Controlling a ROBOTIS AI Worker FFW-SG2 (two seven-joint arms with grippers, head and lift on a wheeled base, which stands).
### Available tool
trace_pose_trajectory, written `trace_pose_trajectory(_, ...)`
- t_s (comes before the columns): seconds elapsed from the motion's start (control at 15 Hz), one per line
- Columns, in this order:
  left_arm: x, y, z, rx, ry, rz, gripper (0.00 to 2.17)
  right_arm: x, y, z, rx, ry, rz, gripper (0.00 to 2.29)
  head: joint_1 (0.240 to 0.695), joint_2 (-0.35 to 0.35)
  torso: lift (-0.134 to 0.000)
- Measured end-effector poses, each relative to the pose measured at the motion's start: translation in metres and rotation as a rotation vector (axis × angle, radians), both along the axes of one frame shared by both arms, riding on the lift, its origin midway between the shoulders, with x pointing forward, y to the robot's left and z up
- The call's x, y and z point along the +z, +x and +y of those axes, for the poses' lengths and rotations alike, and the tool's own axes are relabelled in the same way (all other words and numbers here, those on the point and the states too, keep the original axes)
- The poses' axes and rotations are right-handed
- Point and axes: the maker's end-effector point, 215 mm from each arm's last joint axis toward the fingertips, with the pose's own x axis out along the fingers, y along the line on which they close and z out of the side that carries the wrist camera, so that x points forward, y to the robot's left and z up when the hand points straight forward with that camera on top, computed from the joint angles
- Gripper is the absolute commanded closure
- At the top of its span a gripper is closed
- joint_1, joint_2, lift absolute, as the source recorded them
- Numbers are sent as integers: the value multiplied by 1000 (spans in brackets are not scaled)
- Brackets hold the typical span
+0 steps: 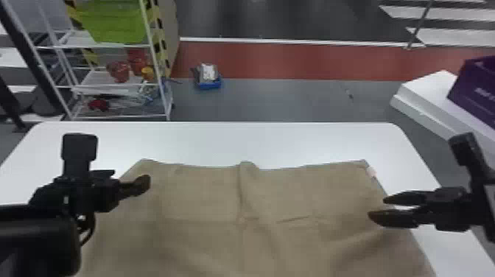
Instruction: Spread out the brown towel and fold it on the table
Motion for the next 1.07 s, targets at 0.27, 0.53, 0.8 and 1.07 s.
trace_pose_trajectory(0.27, -22, 8, 4, -6, -14, 55, 758, -4, 0, 2, 11, 0, 1, 208, 695, -10, -124)
trace_pose_trajectory(0.53, -23, 6, 14, 12, 4, 59, 1177, -6, 1, -3, 7, -3, 0, 208, 695, -8, -124)
trace_pose_trajectory(0.8, 11, -29, 27, 81, 117, -36, 1170, -11, 0, -5, 12, -5, 2, 208, 695, 10, -124)
trace_pose_trajectory(1.07, 35, -73, -29, -19, 166, -134, 1156, -20, -2, -1, 30, -7, 13, 208, 695, -48, -124)
